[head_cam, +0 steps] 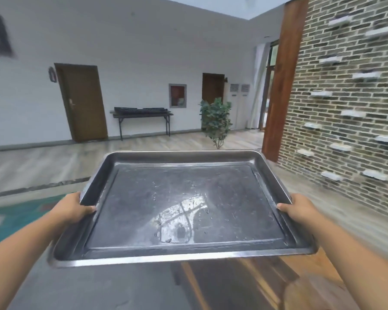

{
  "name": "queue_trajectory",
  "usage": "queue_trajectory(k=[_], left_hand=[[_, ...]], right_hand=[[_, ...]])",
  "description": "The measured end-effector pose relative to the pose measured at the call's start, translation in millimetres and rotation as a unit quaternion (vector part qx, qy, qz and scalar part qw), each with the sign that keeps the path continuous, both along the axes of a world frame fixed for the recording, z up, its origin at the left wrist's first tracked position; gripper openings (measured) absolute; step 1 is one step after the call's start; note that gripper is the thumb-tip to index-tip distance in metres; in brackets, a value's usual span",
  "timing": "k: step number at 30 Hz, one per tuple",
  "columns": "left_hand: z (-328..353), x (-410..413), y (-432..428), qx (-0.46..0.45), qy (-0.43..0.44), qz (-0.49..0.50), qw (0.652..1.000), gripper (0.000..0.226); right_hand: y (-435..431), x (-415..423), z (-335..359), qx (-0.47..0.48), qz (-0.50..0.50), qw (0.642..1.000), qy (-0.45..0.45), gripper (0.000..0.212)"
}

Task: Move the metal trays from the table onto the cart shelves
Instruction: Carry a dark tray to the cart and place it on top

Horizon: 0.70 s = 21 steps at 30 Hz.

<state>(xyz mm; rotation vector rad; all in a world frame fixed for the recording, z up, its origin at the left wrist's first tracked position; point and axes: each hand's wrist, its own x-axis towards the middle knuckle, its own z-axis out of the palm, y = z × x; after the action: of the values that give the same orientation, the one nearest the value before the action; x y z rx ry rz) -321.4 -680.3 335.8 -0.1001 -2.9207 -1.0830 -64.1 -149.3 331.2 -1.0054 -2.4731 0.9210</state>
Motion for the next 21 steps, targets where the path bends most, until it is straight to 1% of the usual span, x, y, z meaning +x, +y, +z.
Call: queue_trajectory(k=[5, 8, 10, 15, 21], left_hand=[[8.3, -50.9, -65.0, -0.015, 0.002, 0.04, 0.999, 0.035], [13.8, -78.5, -95.0, -0.019, 0.001, 0.06, 0.998, 0.034], [14.1, -96.3, -109.7, -0.019, 0.001, 0.073, 0.997, 0.034], [11.1, -144.2, -125.1, -0.014, 0.015, 0.091, 0.996, 0.034], [-0.1, -220.3, -118.9, -0.019, 0.005, 0.127, 0.992, 0.034]], right_hand=[[-37.8, -105.9, -3.3, -0.007, 0.042, 0.999, 0.007, 0.008], [-52.8, -161.7, -3.7, -0.011, 0.064, 0.998, 0.008, 0.014], [-58.3, -197.3, -3.3, -0.019, 0.077, 0.997, 0.016, 0.011], [-62.5, -279.2, -6.0, -0.02, 0.106, 0.994, 0.011, 0.01], [-55.6, -379.7, -13.8, -0.008, 0.123, 0.992, -0.004, 0.019]])
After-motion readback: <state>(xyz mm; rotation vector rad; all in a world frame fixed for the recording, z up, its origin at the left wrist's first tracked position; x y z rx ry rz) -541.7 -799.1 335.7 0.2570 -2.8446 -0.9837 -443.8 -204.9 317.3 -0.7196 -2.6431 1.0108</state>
